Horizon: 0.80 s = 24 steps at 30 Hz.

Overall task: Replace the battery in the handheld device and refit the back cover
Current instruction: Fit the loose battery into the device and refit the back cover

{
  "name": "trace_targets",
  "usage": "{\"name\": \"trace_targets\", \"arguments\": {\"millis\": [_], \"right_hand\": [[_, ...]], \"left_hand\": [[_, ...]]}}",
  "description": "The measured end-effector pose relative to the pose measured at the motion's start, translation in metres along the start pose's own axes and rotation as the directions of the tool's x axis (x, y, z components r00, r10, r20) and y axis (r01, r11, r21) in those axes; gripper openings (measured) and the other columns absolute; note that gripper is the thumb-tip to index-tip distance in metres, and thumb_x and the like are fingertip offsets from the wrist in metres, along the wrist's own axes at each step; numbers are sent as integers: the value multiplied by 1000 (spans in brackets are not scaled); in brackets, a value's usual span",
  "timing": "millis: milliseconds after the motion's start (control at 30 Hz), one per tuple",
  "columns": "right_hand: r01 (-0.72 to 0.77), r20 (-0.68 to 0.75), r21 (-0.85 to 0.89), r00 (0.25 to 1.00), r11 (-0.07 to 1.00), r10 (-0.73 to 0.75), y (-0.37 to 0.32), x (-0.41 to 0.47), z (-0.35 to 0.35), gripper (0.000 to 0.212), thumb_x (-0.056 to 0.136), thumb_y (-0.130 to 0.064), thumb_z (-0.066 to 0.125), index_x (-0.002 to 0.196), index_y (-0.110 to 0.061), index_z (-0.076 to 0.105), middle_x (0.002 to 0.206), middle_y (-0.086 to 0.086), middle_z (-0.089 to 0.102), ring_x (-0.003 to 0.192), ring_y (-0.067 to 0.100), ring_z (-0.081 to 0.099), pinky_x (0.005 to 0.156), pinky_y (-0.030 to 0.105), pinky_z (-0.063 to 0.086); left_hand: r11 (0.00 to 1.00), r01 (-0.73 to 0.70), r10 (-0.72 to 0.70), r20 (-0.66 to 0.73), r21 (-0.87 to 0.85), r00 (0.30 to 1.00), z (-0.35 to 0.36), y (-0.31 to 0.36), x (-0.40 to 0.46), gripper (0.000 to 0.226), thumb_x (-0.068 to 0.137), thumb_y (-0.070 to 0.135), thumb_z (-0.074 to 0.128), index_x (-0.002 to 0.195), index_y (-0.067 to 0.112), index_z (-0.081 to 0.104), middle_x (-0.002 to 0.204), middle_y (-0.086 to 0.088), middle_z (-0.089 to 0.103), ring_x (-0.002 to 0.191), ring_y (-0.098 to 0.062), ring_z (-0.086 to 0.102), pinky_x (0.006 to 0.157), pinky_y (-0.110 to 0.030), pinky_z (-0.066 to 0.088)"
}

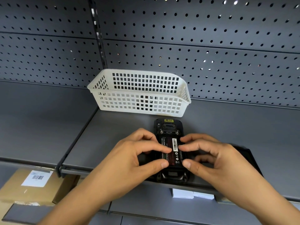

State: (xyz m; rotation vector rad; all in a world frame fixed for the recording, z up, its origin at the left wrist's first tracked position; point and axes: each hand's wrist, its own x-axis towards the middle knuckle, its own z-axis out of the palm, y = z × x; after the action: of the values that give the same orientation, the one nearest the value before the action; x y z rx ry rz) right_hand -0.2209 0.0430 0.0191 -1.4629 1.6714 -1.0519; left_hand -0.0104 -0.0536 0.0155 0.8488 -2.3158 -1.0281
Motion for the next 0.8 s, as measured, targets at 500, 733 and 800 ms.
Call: {"name": "trace_targets", "arguments": {"millis": [500, 733, 800], "right_hand": [[31, -291, -240, 951, 970, -103, -11, -34, -52, 32, 77, -57, 59, 104, -44, 69, 126, -25, 61, 78, 32, 64, 79, 26, 48], [-204, -338, -438, 940, 876, 50, 38, -66, -110, 25, 79, -54, 58, 105, -54, 58, 119, -30, 59, 102, -9, 58, 88, 0, 37], [-222, -282, -515, 956, 828, 81, 48, -66, -110, 49, 78, -70, 47, 120, -47, 57, 127, -22, 55, 123, 4, 49, 107, 22, 35]], "left_hand": [[994, -84, 95, -170, 73, 981, 3, 15, -14, 19, 86, 47, 67, 105, 46, 72, 112, 22, 61, 105, -5, 63, 79, -20, 50], [834, -424, 425, 79, 353, 902, 72, 88, 6, 33, 83, 50, 58, 108, 32, 69, 110, 10, 64, 88, -12, 66, 75, -29, 57], [815, -401, 368, 162, 417, 916, 94, 96, 17, 39, 79, 53, 52, 107, 31, 67, 109, 7, 62, 86, -14, 66, 66, -32, 60]]}}
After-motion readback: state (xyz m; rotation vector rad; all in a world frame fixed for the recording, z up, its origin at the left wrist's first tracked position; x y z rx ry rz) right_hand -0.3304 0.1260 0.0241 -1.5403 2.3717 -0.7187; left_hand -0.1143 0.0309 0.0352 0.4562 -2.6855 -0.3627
